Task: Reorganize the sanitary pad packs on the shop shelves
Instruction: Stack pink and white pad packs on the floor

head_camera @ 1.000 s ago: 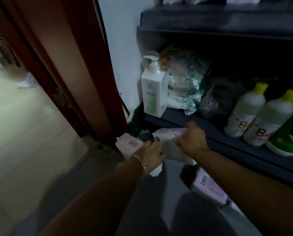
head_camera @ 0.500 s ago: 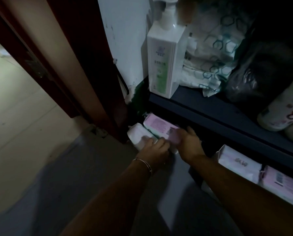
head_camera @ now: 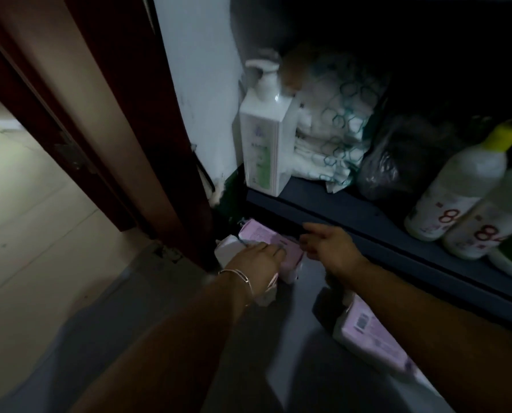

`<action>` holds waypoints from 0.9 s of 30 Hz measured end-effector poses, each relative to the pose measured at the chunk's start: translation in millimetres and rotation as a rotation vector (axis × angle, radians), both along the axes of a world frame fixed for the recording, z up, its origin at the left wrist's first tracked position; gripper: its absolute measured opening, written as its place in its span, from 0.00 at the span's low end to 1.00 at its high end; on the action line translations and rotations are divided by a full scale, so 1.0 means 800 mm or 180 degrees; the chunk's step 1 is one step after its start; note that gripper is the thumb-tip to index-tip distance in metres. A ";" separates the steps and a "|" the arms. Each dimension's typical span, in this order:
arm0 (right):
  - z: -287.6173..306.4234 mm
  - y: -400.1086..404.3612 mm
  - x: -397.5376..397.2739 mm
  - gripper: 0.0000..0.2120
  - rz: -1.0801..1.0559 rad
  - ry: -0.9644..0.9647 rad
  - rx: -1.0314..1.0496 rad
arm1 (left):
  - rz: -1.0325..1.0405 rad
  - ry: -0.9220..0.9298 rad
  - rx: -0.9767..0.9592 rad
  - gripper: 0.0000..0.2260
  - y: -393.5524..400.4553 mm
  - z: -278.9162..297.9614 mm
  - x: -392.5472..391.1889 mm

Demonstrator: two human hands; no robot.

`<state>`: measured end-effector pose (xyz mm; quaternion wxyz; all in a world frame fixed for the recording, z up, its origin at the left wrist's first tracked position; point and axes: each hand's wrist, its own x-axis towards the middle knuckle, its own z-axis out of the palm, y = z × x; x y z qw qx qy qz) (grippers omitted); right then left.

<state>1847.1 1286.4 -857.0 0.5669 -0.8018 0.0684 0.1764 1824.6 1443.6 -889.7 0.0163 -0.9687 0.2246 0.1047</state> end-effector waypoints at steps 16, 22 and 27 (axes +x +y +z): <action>0.402 -0.129 -0.027 0.09 -0.0429 -0.1501 0.0829 | 0.0082 -0.1352 -0.2315 0.17 -0.109 0.415 0.024; 0.452 -0.142 0.054 0.17 -0.0374 -0.2142 -0.0950 | 0.0167 -0.1457 -0.2154 0.21 -0.110 0.479 0.100; 0.473 -0.161 0.117 0.23 -0.0436 -0.2527 -0.2052 | 0.0371 -0.1925 -0.1671 0.31 -0.129 0.501 0.174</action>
